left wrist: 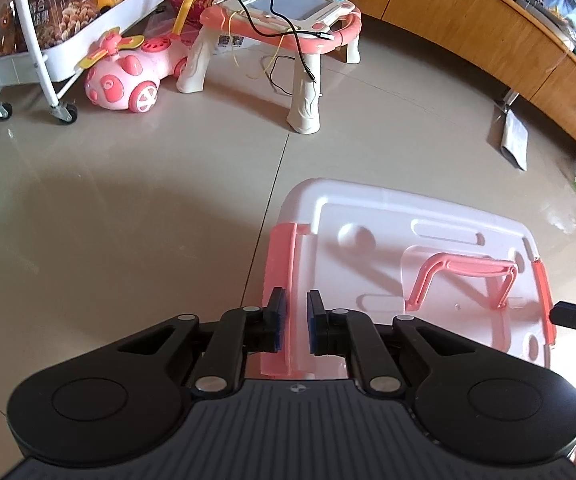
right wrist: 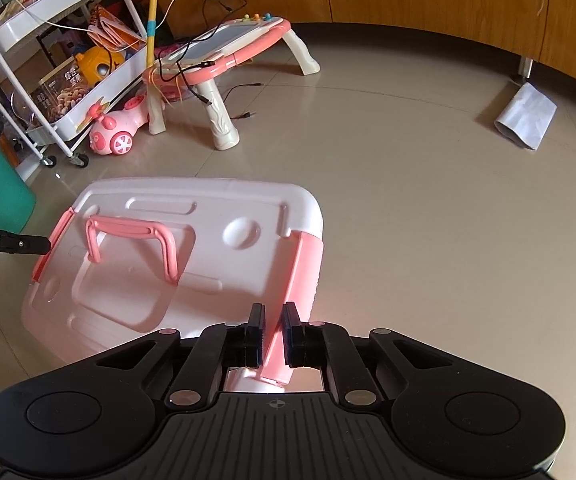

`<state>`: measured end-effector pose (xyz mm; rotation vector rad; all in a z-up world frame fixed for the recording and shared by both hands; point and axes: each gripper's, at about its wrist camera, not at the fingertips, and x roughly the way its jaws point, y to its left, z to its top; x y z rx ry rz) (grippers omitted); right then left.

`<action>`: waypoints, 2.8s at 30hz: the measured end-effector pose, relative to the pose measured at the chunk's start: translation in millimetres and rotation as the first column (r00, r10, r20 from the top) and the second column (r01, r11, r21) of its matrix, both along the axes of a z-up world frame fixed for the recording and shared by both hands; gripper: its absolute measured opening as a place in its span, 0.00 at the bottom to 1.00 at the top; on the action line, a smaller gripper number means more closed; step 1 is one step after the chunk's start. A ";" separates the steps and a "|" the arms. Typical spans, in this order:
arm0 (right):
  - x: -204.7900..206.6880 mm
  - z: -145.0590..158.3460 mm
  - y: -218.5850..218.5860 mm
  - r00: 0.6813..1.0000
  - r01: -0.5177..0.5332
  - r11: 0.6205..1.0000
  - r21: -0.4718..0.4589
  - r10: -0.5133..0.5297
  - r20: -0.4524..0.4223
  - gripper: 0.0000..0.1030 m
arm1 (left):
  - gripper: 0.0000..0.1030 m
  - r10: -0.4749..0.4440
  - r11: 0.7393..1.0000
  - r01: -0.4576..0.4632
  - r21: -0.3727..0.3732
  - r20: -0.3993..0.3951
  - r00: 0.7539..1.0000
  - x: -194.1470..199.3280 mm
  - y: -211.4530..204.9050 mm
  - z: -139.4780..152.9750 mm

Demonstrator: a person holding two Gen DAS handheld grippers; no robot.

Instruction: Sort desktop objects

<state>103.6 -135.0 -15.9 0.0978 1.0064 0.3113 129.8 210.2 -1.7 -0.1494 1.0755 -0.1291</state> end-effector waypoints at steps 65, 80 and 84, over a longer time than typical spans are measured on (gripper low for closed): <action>19.8 -2.2 117.1 0.951 -0.284 0.936 -0.207 0.303 0.067 0.40 | 0.30 -0.077 0.988 0.070 0.135 0.046 0.996 -2.9 -32.3 -0.6; 21.9 -0.9 114.6 0.948 -0.293 0.934 -0.205 0.312 0.068 0.38 | 0.36 -0.087 0.981 0.078 0.176 0.045 0.995 -3.4 -37.9 -1.7; 22.0 0.0 112.0 0.947 -0.295 0.934 -0.203 0.314 0.070 0.35 | 0.36 -0.056 0.981 0.048 0.187 0.039 0.998 -2.6 -33.5 -2.7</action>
